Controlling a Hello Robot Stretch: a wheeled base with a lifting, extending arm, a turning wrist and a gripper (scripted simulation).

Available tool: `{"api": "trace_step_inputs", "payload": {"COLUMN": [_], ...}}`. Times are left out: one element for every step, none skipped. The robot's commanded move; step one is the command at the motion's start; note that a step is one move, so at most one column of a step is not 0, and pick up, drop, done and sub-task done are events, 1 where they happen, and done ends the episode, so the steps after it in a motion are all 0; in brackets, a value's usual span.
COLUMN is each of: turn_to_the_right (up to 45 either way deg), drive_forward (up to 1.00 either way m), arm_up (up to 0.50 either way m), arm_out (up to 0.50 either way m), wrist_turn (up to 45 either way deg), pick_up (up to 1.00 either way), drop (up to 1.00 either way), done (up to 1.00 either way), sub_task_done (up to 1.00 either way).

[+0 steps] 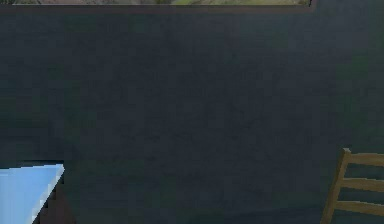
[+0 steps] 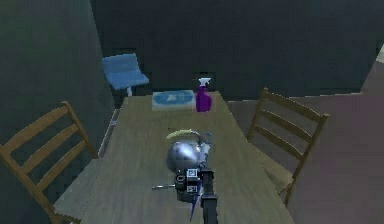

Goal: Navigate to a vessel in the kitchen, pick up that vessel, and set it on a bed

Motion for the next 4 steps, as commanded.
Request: {"api": "trace_step_inputs", "payload": {"turn_to_the_right": [0.0,0.0,0.0,0.0], "drive_forward": [0.0,0.0,0.0,0.0], "arm_up": [0.1,0.26,0.0,0.0], "arm_out": [0.0,0.0,0.0,0.0], "wrist_turn": [0.0,0.0,-45.0,-45.0], "pick_up": [0.0,0.0,0.0,0.0], "drop": [0.0,0.0,0.0,0.0], "done": [0.0,0.0,0.0,0.0], "sub_task_done": [0.0,0.0,0.0,0.0]}}
